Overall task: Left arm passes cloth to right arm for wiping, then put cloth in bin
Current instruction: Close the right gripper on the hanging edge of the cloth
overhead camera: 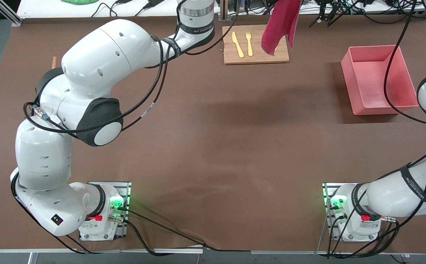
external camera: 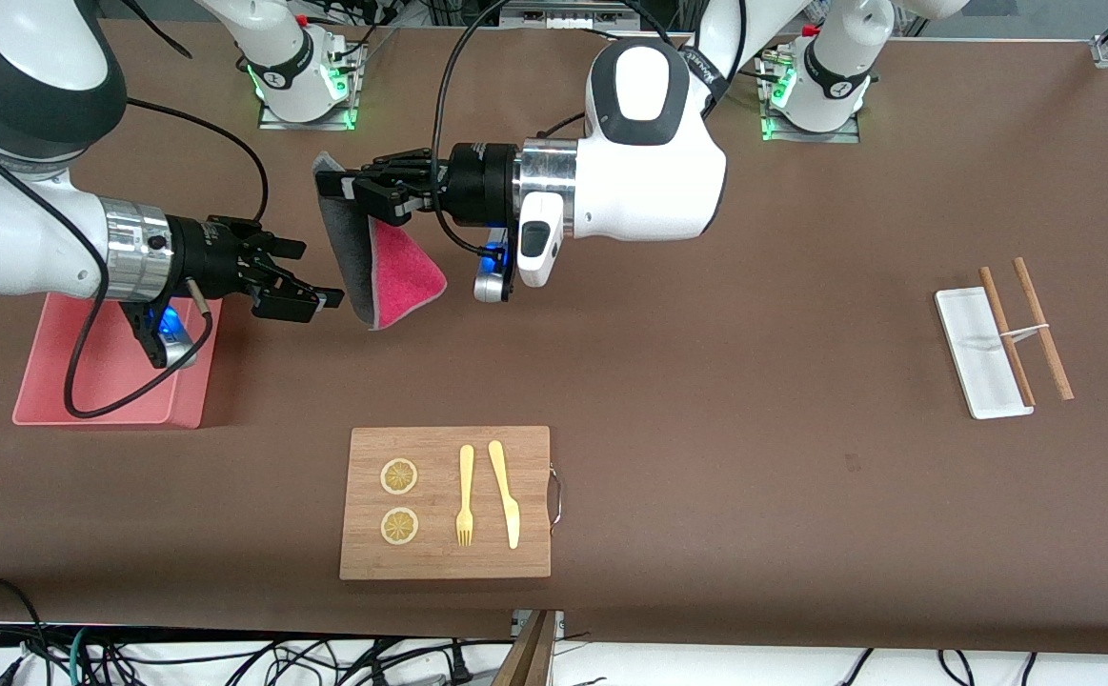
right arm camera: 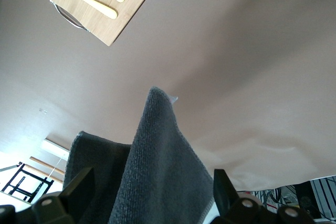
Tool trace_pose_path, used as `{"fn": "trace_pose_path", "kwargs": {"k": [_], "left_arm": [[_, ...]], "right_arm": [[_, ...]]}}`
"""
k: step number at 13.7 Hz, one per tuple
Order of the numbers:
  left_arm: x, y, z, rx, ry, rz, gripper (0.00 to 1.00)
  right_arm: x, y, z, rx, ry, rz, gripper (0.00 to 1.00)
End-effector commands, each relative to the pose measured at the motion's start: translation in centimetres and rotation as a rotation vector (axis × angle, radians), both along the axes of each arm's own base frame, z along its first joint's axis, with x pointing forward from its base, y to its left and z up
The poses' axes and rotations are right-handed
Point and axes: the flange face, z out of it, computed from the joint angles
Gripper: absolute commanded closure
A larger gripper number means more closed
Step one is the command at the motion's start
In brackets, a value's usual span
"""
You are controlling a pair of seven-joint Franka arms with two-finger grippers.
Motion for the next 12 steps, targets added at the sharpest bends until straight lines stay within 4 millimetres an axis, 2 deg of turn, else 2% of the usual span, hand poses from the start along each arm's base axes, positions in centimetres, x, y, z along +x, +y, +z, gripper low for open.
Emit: {"fn": "trace_pose_path", "kwargs": {"k": [1, 5, 6, 9, 12], "left_arm": [[-0.2, 0.2, 0.0, -0.01, -0.01, 0.005, 1.0], [-0.1, 0.3, 0.2, -0.011, -0.011, 0.007, 1.0], [0.0, 0.4, 0.2, -0.011, -0.011, 0.008, 1.0], [0.1, 0.6, 0.2, -0.012, -0.011, 0.01, 1.0], [0.2, 0.7, 0.0, -0.009, -0.007, 0.01, 1.0]], "right_arm": [[-0.1, 1.8, 0.3, 0.029, 0.009, -0.002, 0.0], [-1.3, 5.4, -1.0, 0.0, 0.085, -0.002, 0.0], [-1.4, 5.5, -1.4, -0.004, 0.094, 0.004, 0.01], [-1.3, 4.9, -1.8, -0.002, 0.096, 0.008, 0.13], [-1.2, 4.0, -1.8, 0.0, 0.106, 0.015, 0.54]]}}
